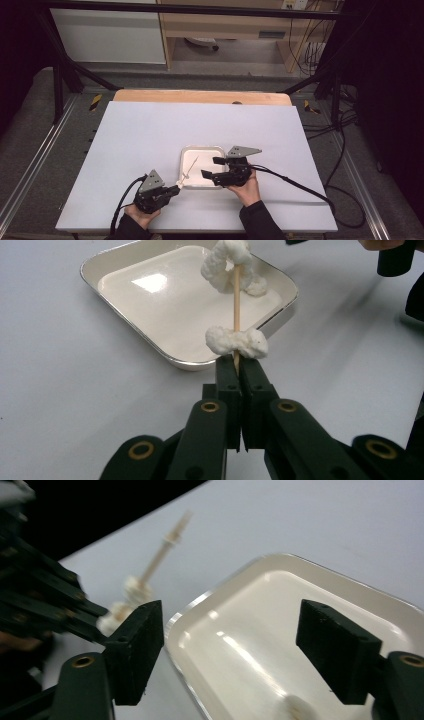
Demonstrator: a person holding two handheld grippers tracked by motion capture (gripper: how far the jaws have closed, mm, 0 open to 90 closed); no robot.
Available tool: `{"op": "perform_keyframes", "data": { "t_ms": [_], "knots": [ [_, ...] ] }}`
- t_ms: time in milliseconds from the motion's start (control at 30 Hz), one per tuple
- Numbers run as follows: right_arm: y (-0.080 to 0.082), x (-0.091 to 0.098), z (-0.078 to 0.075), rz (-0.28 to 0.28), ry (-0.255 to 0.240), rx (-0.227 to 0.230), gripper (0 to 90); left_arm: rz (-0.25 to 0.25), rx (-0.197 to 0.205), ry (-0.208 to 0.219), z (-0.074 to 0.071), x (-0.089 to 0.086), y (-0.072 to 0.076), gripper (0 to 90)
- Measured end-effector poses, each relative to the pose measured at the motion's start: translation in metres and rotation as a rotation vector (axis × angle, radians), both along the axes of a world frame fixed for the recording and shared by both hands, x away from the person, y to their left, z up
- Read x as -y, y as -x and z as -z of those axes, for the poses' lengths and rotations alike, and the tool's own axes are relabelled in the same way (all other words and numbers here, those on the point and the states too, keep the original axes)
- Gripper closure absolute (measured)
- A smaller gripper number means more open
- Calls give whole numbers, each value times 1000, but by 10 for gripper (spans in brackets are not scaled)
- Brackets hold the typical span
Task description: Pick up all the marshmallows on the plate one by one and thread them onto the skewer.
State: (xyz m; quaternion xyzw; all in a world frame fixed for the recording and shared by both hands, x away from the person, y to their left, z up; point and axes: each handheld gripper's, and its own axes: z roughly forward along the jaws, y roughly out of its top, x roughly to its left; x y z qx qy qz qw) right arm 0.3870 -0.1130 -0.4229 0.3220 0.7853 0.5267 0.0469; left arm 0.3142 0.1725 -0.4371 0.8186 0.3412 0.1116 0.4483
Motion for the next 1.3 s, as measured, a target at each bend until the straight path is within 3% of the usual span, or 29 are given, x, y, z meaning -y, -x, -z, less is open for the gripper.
{"op": "perform_keyframes", "data": {
  "t_ms": [167, 300, 433, 700, 867, 1100, 1167, 1300],
  "knots": [
    [-4, 9, 16, 9, 142, -14, 429, -1, -2, -4, 0, 0, 0, 882],
    [-5, 8, 24, 2, 214, 0, 479, 0, -2, -7, 0, 0, 0, 882],
    [-6, 7, 28, -4, 254, 16, 536, 0, -3, -9, 0, 0, 0, 881],
    [-4, 4, 33, -42, 280, 27, 617, 4, -2, -15, 0, 0, 0, 881],
    [-2, 4, 34, -44, 306, 66, 667, 4, 0, -16, 0, 0, 0, 881],
    [-1, 5, 32, -18, 300, 60, 706, 5, 2, -13, 0, 0, 0, 880],
    [0, 7, 26, -16, 261, 55, 709, 6, 3, -11, 0, 0, 1, 880],
    [0, 12, 9, -20, 135, 29, 708, 7, 6, -7, -1, 0, 1, 880]
  ]
}}
